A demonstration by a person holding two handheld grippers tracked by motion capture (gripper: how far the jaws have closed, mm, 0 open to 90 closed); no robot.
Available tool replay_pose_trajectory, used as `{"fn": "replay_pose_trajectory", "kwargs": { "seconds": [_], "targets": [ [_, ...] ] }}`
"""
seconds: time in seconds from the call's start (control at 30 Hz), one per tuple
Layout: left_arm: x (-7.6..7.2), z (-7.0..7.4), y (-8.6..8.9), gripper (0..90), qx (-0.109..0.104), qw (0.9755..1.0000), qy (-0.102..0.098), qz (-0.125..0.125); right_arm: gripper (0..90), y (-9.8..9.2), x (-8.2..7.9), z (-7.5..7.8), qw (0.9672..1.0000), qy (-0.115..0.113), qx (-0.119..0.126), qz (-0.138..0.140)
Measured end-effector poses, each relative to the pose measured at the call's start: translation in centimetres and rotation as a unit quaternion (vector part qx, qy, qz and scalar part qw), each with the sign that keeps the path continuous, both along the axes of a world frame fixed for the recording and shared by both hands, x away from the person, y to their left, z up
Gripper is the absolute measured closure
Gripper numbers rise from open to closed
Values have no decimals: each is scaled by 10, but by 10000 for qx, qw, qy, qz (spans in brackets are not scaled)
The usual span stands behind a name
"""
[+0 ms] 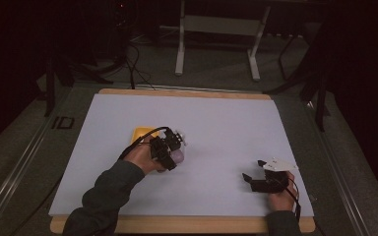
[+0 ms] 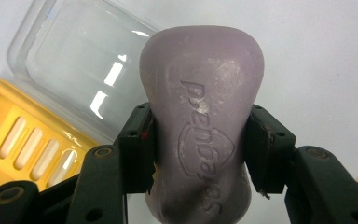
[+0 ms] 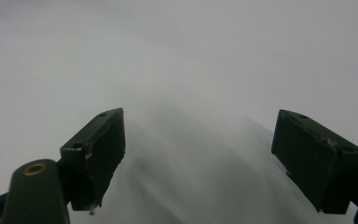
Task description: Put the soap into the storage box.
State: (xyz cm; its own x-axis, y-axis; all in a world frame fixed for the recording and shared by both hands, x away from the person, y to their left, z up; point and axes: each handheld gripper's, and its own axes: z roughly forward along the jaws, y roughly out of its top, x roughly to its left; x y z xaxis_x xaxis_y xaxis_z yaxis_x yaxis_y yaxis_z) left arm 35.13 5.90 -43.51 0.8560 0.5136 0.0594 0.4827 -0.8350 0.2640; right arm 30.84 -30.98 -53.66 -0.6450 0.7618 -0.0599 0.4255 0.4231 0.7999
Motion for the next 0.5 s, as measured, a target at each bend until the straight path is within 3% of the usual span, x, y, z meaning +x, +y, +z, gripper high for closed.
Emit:
{"fn": "replay_pose_trajectory", "kwargs": {
  "seconds": [0.5],
  "targets": [
    [5,8,7,499,-32,9999,-44,111,171,0,0,0,10000,-9,3,3]
  ]
}}
